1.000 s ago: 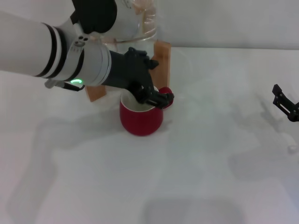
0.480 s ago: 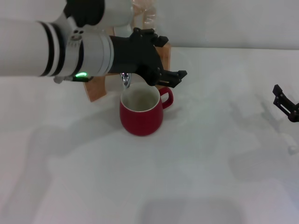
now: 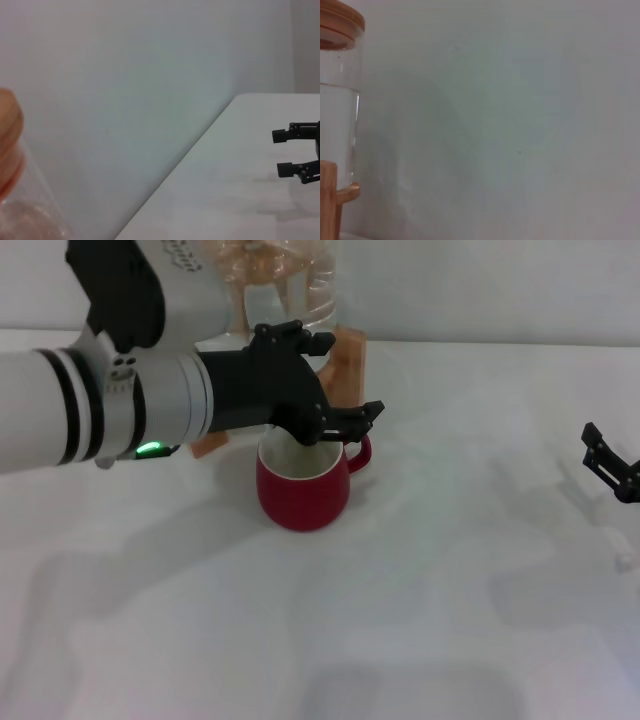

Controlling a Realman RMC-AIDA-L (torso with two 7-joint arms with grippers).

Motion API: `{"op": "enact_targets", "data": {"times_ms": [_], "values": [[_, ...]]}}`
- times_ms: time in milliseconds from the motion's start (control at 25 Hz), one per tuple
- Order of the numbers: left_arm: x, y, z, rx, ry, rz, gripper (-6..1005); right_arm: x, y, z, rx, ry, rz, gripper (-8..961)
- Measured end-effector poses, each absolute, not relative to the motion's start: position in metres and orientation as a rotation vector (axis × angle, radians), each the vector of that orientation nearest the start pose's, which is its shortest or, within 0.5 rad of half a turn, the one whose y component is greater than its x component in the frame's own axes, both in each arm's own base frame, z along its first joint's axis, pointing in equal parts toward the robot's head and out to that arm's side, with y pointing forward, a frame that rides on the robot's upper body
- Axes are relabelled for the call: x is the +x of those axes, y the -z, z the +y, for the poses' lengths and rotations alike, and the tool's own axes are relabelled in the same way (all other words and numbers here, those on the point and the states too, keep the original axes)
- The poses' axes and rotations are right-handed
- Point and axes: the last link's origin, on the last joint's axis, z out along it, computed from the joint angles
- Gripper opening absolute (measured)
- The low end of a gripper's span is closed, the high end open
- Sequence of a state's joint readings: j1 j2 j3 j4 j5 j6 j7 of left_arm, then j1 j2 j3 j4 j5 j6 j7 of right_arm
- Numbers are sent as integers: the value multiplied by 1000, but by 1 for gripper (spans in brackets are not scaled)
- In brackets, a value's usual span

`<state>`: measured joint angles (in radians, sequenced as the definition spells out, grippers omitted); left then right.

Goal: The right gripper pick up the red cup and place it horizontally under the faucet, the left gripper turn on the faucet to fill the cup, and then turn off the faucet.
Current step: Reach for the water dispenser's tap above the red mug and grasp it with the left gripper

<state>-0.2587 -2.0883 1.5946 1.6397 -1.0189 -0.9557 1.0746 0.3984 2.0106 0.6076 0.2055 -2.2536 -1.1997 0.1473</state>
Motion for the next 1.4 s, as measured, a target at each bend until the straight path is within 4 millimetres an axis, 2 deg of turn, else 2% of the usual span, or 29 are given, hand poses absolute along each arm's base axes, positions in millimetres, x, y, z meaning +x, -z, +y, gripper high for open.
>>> {"op": "enact_targets", "data": {"times_ms": [560, 1400], "values": [[-143, 9, 321, -2434, 346, -292, 886, 329, 20, 314, -1787, -679, 444, 861], [-156, 17, 308, -2420, 343, -350, 885, 331, 20, 313, -1790, -674, 445, 862]]}}
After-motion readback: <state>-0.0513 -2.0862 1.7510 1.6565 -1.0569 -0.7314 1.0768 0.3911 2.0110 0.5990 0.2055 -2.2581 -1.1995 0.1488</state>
